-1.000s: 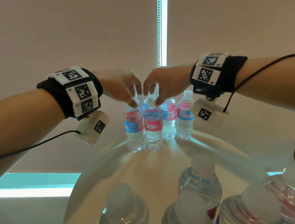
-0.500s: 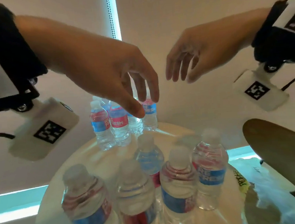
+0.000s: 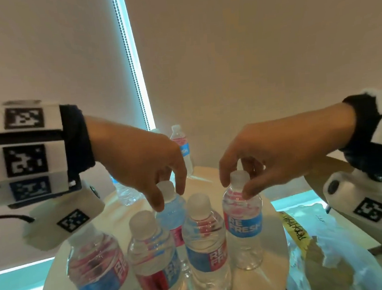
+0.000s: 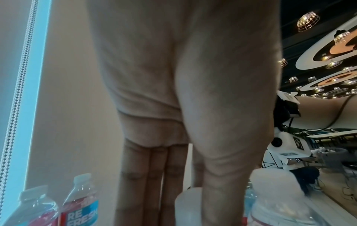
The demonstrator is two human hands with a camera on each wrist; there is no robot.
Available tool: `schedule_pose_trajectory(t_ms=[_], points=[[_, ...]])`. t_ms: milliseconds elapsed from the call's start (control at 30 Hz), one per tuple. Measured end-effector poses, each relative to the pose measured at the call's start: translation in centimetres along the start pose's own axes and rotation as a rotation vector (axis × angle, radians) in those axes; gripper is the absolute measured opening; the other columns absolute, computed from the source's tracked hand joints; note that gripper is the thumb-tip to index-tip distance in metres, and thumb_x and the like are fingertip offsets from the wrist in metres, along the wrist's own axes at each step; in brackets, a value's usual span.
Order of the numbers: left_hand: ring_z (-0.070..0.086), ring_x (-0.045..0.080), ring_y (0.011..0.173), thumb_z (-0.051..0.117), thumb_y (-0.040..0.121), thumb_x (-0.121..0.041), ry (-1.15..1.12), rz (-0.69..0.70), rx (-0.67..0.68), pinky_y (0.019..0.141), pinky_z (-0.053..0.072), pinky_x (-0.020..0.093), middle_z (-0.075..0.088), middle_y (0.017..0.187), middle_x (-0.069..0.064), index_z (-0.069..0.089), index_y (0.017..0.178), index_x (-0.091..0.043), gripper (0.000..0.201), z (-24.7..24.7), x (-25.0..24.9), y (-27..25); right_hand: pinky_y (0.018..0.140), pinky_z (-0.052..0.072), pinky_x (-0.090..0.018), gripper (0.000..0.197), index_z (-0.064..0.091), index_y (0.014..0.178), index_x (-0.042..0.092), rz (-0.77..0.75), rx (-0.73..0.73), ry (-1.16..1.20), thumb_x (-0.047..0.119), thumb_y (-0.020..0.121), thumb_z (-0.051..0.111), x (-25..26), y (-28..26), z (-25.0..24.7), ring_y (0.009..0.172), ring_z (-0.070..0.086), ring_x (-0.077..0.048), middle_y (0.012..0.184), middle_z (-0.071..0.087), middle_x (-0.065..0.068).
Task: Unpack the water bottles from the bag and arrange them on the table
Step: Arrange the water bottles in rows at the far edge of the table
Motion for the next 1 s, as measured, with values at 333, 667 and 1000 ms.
schedule_pose_trajectory(t_ms=[333,667,1000], points=[[0.072,0.001,0.081,0.083,0.075,-0.032,0.069,-0.056,0.037,0.081,0.059,0.024,0.077,0.089,-0.016,0.072,0.099,-0.039,0.028,-3.0,2.5,1.3,0.056,0.043,-0.003,0.026,0.068,0.113,0.035,-0.026,-0.021,-0.049,0.031,0.088,0.072,-1.5,2.8,-2.3,0.063,0.059,0.013,0.072,0.047,0.059],[0.071,0.01,0.091,0.079,0.08,-0.032,0.125,-0.12,-0.168,0.093,0.056,0.035,0.076,0.102,-0.007,0.071,0.115,-0.028,0.036,-7.3,8.2,5.5,0.062,0.039,-0.013,0.028,0.069,0.117,0.028,-0.003,-0.186,-0.146,0.023,0.089,0.071,-4.8,12.2,-5.9,0.072,0.057,0.003,0.107,0.063,0.008],[0.062,0.013,0.091,0.076,0.085,-0.026,0.208,-0.127,-0.134,0.091,0.053,0.029,0.071,0.113,0.001,0.068,0.123,-0.022,0.04,-4.6,11.6,10.6,0.076,0.045,-0.022,0.031,0.068,0.121,0.021,0.034,-0.195,-0.1,0.022,0.091,0.07,-8.3,18.2,-4.5,0.09,0.061,-0.011,0.118,0.067,0.001]])
Point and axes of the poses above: each hand's wrist, its own y-axis towards the middle knuckle, its own z-axis out of the palm, x = y × z, the point moved 8 cm from there along y, towards the middle knuckle
